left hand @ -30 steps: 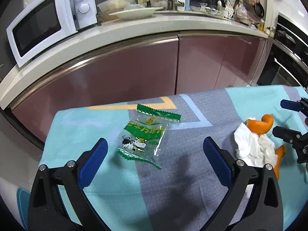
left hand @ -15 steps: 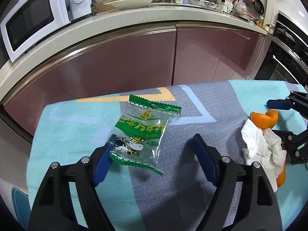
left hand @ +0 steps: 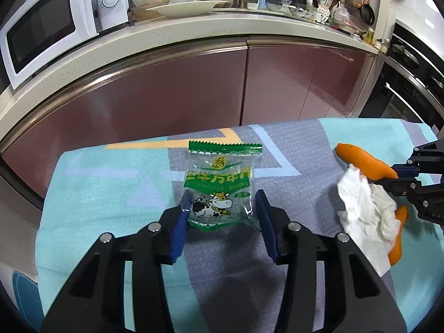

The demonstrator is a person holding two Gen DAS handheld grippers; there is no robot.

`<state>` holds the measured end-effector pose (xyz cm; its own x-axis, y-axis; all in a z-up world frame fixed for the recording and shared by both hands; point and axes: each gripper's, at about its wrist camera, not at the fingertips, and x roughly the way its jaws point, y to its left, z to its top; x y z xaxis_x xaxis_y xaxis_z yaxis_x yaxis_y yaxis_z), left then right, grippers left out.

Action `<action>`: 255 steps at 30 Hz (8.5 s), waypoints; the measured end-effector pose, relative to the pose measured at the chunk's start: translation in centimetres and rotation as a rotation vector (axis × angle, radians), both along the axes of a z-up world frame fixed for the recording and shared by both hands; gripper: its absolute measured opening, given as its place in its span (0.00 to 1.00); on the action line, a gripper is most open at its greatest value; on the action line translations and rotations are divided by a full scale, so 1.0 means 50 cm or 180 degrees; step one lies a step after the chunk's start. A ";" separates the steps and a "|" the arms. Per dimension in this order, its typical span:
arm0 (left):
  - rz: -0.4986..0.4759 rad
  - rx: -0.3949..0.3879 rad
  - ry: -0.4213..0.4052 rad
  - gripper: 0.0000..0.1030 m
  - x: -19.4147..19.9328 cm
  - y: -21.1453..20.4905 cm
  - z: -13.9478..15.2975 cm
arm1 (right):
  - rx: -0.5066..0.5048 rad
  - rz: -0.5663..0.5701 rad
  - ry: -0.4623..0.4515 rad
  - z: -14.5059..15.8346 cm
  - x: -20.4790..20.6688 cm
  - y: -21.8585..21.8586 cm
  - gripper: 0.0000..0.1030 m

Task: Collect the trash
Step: 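Grasp the green snack wrapper with the left gripper while the right gripper grasps an orange peel, then carry the wrapper and orange peel with both grippers over the bin, then open both grippers to drop the wrapper and peel into the bin, then move both grippers back over the table toward the tissue and peel, then grasp the white tissue with the left gripper while the right gripper grasps the orange peel, then carry the tissue and orange peel with both grippers over the bin, then open both grippers to drop the tissue and peel into the bin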

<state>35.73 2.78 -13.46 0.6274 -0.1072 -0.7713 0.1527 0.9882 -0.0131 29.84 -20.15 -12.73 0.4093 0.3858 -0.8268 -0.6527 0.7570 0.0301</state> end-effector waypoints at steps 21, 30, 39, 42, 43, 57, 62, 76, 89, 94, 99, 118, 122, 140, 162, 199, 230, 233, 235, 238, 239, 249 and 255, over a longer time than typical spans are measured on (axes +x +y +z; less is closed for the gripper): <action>0.0036 -0.0080 -0.0422 0.35 -0.181 0.013 0.089 | 0.0339 -0.0217 -0.0419 0.112 -0.119 -0.048 0.08; 0.0278 -0.0071 -0.0531 0.35 -0.289 0.090 0.124 | 0.0447 0.0083 -0.0541 0.160 -0.194 0.048 0.08; 0.0748 0.0016 -0.0681 0.35 -0.436 0.238 0.170 | 0.0568 0.0598 -0.0592 0.202 -0.247 0.221 0.08; 0.0936 0.0036 -0.0697 0.35 -0.478 0.300 0.178 | 0.0645 0.0826 -0.0580 0.217 -0.262 0.301 0.08; 0.1021 0.0047 -0.0703 0.35 -0.498 0.325 0.180 | 0.0654 0.0874 -0.0580 0.220 -0.267 0.322 0.08; 0.1834 0.0097 -0.0477 0.36 -0.655 0.644 0.112 | 0.0527 0.1671 -0.0272 0.201 -0.303 0.748 0.08; 0.1896 0.0044 -0.0344 0.36 -0.650 0.705 0.066 | 0.0308 0.1754 -0.0067 0.149 -0.299 0.870 0.08; 0.1960 -0.0178 -0.0035 0.61 -0.590 0.774 -0.059 | -0.0078 0.1622 0.0229 0.016 -0.264 0.987 0.30; 0.2118 -0.0167 -0.0479 0.95 -0.645 0.740 0.030 | 0.0456 0.1277 -0.0104 0.096 -0.245 0.862 0.87; 0.2030 -0.0163 -0.0712 0.95 -0.660 0.684 0.098 | 0.0673 0.1003 -0.0465 0.157 -0.247 0.751 0.94; 0.1835 -0.0132 -0.0891 0.95 -0.667 0.613 0.157 | 0.0823 0.0665 -0.0766 0.206 -0.256 0.614 0.94; 0.0173 -0.0094 -0.0772 0.95 -0.474 0.063 0.138 | 0.0495 -0.0973 -0.0878 0.109 -0.316 0.017 0.94; -0.0102 -0.0011 -0.0688 0.95 -0.416 -0.022 0.116 | 0.0431 -0.1156 -0.0740 0.074 -0.298 -0.034 0.94; -0.0500 0.0040 -0.0176 0.95 -0.231 -0.104 0.000 | 0.0588 -0.1081 -0.0209 0.019 -0.146 -0.012 0.94; -0.1014 0.0049 -0.0014 0.23 -0.144 -0.143 -0.015 | 0.0660 -0.0880 0.0184 -0.011 -0.080 -0.003 0.47; 0.0163 -0.0092 -0.0901 0.02 -0.394 0.221 0.201 | 0.1070 -0.0099 -0.0092 0.146 -0.178 0.205 0.11; 0.1691 -0.0069 -0.0211 0.02 -0.581 0.759 0.000 | 0.0257 0.1327 0.0449 0.052 -0.249 0.964 0.11; 0.1708 -0.0100 -0.0134 0.02 -0.564 0.772 -0.026 | 0.0145 0.1305 0.0491 0.028 -0.243 0.985 0.11; 0.1711 -0.0116 -0.0095 0.02 -0.559 0.775 -0.038 | 0.0080 0.1295 0.0508 0.015 -0.241 0.994 0.11; 0.1733 -0.0132 -0.0048 0.02 -0.554 0.777 -0.052 | 0.0004 0.1283 0.0546 -0.001 -0.232 1.008 0.12; 0.1739 -0.0136 -0.0029 0.02 -0.551 0.779 -0.058 | -0.0012 0.1273 0.0543 -0.005 -0.229 1.011 0.12; 0.1837 -0.0228 0.0060 0.09 -0.546 0.800 -0.092 | -0.0089 0.1140 0.0590 -0.031 -0.212 1.027 0.20; 0.1891 -0.0206 -0.0041 0.44 -0.558 0.800 -0.078 | -0.0009 0.1075 0.0593 -0.023 -0.206 1.021 0.44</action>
